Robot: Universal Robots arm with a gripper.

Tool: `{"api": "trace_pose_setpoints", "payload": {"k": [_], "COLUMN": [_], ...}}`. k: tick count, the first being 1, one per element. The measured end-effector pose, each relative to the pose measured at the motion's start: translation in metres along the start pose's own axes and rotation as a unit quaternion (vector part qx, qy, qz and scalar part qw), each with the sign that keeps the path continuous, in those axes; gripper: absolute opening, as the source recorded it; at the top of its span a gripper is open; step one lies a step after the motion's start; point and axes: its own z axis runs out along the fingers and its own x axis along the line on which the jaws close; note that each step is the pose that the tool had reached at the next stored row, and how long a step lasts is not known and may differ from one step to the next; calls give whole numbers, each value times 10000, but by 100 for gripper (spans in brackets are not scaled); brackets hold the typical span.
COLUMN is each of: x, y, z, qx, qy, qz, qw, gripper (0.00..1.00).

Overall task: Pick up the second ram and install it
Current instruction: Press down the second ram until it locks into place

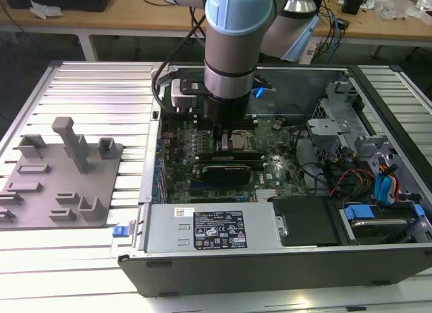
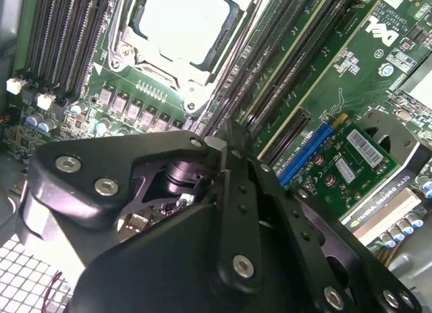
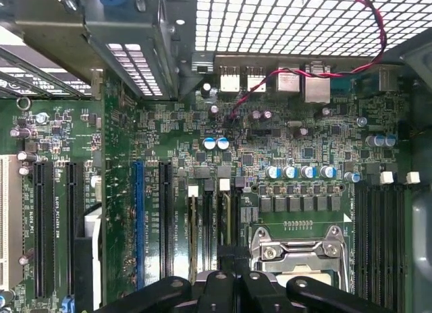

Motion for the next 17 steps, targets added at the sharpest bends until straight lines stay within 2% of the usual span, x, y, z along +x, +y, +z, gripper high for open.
{"api": "trace_pose_setpoints", "payload": {"k": [6,7,9,11,12,13,15,16,17], "x": [-1,-6,-20,-22,-22,-23,-23,-23,-23], "y": [-1,-1,3,3,-33,-117,-212,-291,-295], "z": [8,-40,-252,-276,-276,-276,-277,-278,-278], "qx": [3,5,1,0,0,0,0,0,0], "qy": [-6,-6,1,2,2,1,1,2,1], "qz": [0,-1,0,0,-1,1,0,-1,0], "qw": [10000,10000,10000,10000,10000,10000,10000,10000,10000], "gripper": [8,8,8,8,8,8,8,8,8]}}
